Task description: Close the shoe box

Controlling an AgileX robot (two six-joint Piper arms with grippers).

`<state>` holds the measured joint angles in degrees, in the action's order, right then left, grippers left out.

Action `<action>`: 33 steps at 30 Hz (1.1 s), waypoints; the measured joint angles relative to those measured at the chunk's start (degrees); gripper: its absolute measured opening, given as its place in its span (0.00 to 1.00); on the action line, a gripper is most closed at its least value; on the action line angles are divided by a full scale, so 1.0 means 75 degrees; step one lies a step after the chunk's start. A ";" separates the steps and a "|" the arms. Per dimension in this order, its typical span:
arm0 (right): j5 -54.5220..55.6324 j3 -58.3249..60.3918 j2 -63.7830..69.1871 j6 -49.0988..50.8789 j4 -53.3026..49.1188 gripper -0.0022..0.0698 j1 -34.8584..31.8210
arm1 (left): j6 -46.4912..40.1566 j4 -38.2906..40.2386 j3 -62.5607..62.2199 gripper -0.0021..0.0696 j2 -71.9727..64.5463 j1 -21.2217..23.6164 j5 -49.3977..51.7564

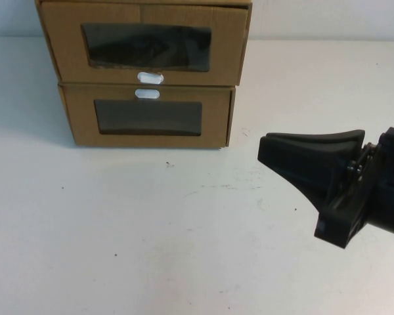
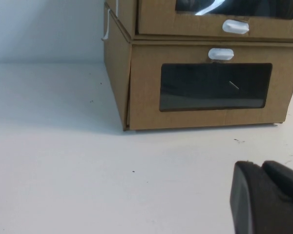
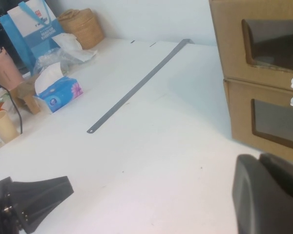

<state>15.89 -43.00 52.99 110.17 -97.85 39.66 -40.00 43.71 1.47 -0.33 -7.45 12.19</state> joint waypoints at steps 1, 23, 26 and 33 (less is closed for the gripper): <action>0.0021 0.0000 0.0000 0.0000 0.0000 0.01 0.0000 | 0.0000 0.0000 0.0000 0.03 0.0000 0.0000 0.0013; -0.1871 0.1920 -0.2255 -0.0955 0.0063 0.01 -0.1743 | 0.0000 0.0000 0.0000 0.03 0.0000 0.0000 0.0059; -0.1989 0.3094 -0.3469 -0.0985 0.0078 0.01 -0.2458 | 0.0000 0.0000 0.0000 0.03 0.0000 0.0000 0.0059; -0.2278 0.5099 -0.5976 -0.0969 0.0170 0.01 -0.2898 | 0.0000 0.0000 0.0000 0.03 0.0000 0.0000 0.0059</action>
<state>-1.19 -4.76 8.17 102.90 -96.57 17.93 -40.00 43.71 1.47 -0.33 -7.45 12.63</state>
